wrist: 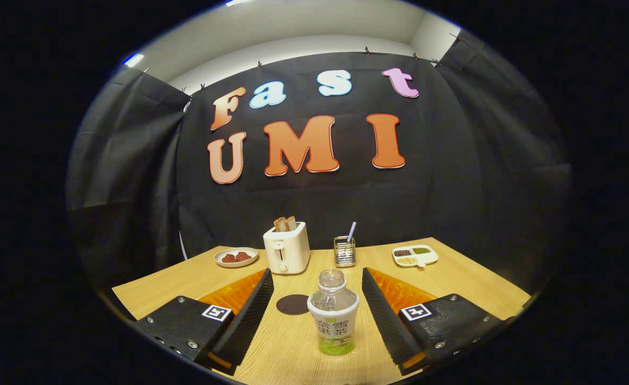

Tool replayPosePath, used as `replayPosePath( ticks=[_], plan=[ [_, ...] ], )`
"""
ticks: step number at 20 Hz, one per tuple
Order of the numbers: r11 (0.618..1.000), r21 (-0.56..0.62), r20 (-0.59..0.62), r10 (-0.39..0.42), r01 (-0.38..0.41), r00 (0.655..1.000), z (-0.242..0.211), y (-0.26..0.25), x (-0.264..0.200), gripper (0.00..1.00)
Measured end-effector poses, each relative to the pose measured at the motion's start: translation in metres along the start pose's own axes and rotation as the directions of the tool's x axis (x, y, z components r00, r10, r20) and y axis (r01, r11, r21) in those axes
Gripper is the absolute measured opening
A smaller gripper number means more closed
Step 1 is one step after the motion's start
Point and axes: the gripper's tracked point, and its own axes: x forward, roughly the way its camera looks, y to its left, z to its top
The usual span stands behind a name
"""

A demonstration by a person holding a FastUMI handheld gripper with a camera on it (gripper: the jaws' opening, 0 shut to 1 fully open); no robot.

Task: Take the bottle from table, then pour the juice into the cup, finally place the bottle on the coaster

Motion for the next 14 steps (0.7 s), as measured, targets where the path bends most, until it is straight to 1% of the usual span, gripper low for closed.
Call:
replayPosePath(
  ticks=[5, 8, 10, 14],
  plan=[
    [0.999, 0.006, -0.056, -0.044, 0.044, 0.997, -0.041, -0.017, 0.021, 0.99],
    [0.999, 0.017, -0.114, -0.034, 0.036, 0.993, -0.065, -0.013, 0.026, 0.99],
    [0.999, 0.025, -0.139, -0.028, 0.032, 0.99, -0.074, -0.012, 0.029, 0.96],
    [0.999, 0.006, -0.18, -0.047, 0.049, 0.983, -0.093, -0.013, 0.035, 0.85]
  ],
)
